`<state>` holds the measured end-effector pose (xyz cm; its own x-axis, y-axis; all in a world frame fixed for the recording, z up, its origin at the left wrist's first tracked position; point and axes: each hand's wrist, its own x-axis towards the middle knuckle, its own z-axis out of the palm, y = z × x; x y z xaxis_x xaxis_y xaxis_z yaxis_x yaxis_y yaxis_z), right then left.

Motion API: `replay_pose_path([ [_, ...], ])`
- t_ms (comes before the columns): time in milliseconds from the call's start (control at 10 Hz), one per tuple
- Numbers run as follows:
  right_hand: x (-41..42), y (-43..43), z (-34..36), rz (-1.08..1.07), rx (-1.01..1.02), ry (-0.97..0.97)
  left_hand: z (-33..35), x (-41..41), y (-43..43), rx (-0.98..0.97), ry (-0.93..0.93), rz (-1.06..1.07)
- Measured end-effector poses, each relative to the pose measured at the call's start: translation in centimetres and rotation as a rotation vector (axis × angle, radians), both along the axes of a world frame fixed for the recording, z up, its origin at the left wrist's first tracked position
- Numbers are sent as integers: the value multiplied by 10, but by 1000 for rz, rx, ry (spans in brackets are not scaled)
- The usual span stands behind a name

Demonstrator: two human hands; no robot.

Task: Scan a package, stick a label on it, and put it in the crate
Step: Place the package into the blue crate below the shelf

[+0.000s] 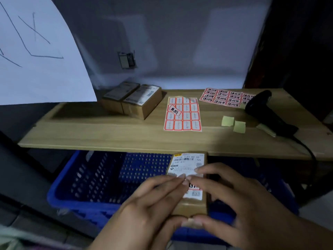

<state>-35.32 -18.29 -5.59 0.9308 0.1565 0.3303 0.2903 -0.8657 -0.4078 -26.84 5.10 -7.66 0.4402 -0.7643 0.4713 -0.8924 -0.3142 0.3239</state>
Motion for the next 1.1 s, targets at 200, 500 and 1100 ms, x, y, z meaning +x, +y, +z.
replay_pose_path([
  [200, 60, -25, -59, 14, 95, 251, -44, 71, -37, 159, 299, -23],
  [500, 157, -49, -139, -226, 18, 533, -128, 155, -106, 451, 350, 44],
  [1100, 39, -63, 46, 11, 402, 546, -31, 52, -46, 192, 610, -92],
])
